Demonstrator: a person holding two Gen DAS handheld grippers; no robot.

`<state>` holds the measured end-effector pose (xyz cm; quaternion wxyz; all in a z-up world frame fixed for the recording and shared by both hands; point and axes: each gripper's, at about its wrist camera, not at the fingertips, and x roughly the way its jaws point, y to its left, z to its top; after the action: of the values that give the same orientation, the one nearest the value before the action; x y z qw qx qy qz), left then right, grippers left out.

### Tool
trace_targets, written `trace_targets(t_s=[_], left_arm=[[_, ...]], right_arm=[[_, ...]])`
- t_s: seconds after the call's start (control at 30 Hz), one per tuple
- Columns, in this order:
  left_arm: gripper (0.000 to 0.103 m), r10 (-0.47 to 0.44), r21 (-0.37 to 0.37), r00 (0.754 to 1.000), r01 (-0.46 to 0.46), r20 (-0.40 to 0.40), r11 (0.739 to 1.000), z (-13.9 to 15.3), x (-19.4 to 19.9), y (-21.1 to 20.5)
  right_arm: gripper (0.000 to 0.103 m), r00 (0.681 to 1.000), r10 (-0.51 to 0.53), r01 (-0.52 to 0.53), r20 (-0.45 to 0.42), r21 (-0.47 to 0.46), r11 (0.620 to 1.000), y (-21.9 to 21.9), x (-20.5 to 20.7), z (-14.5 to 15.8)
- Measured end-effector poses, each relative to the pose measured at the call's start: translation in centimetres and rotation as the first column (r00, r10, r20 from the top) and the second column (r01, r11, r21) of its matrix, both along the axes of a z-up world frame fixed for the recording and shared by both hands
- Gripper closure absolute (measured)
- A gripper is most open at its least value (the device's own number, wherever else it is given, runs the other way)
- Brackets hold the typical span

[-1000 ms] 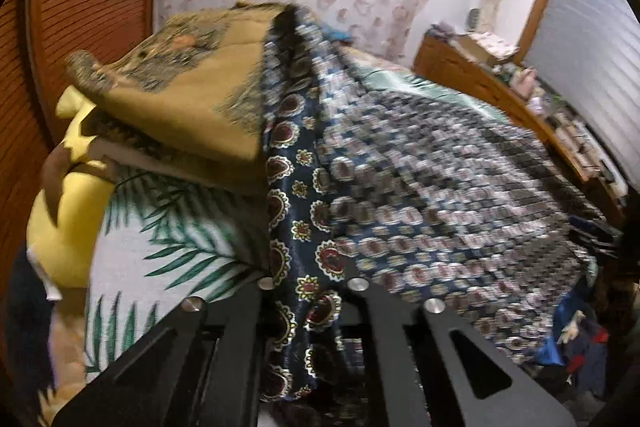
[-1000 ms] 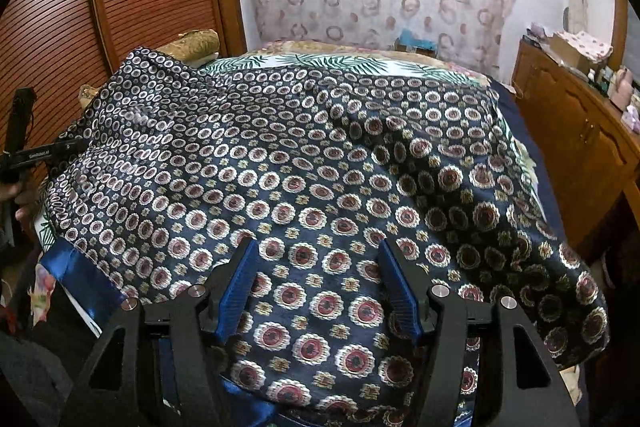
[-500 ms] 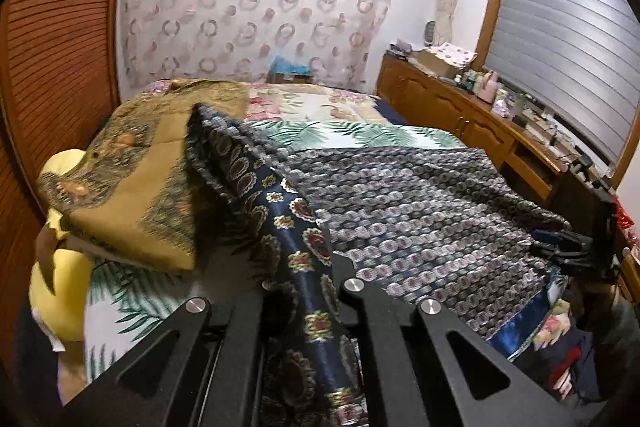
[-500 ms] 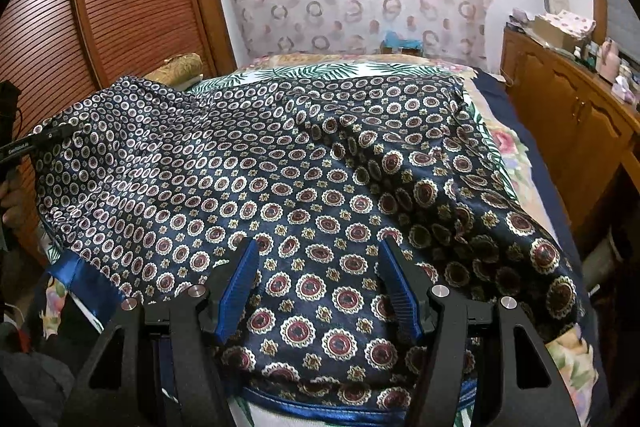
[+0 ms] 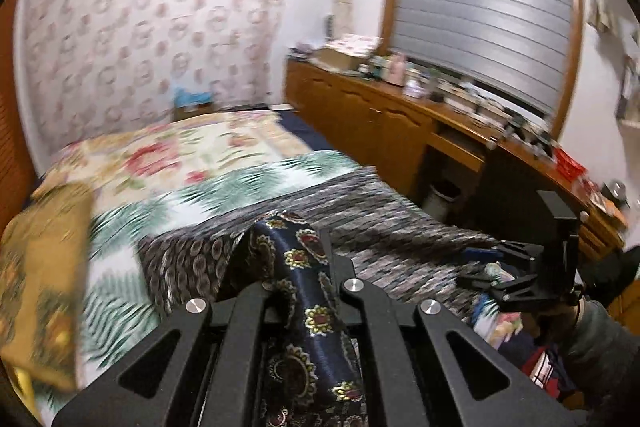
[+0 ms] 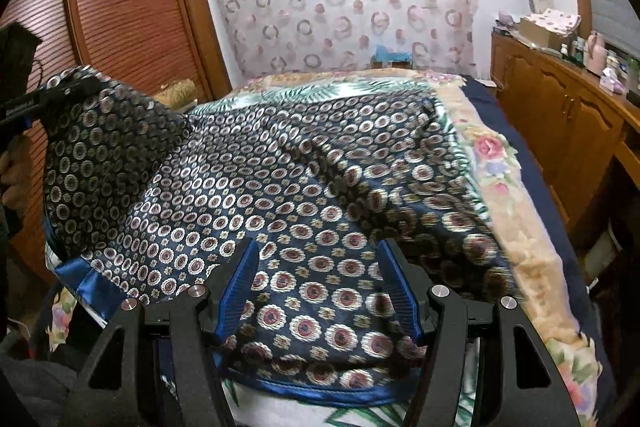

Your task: Fold small clothes

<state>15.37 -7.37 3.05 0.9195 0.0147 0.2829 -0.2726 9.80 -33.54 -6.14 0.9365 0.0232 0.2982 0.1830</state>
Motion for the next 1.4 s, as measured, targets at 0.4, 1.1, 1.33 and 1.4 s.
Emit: trace_targets(t_s=[0.4, 1.1, 1.33, 1.4], left_arm=[[0.1, -0.201, 0.041, 0.978, 0.203, -0.047, 0.978, 1.8, 2.9, -11.4], [0.023, -0.216, 0.086, 0.976, 0.217, -0.017, 0.973, 3.0, 3.2, -12.9], [0.023, -0.167, 0.091, 0.986, 0.168, -0.023, 0.982, 2.5, 4.8, -10.5], [0.023, -0.144, 0.099, 0.988, 0.148, -0.05, 0.984, 1.4, 5.7, -9.3]], right_arm=[[0.039, 0.997, -0.069, 0.067, 0.028, 0.045, 0.997, -5.2, -3.1, 0.7], [0.039, 0.983, -0.184, 0.182, 0.029, 0.043, 0.982, -8.3, -2.8, 1.6], [0.039, 0.986, -0.164, 0.163, 0.041, 0.04, 0.986, -7.6, -2.2, 2.3], [0.039, 0.987, -0.153, 0.152, 0.042, 0.033, 0.988, -7.3, -1.6, 2.2]])
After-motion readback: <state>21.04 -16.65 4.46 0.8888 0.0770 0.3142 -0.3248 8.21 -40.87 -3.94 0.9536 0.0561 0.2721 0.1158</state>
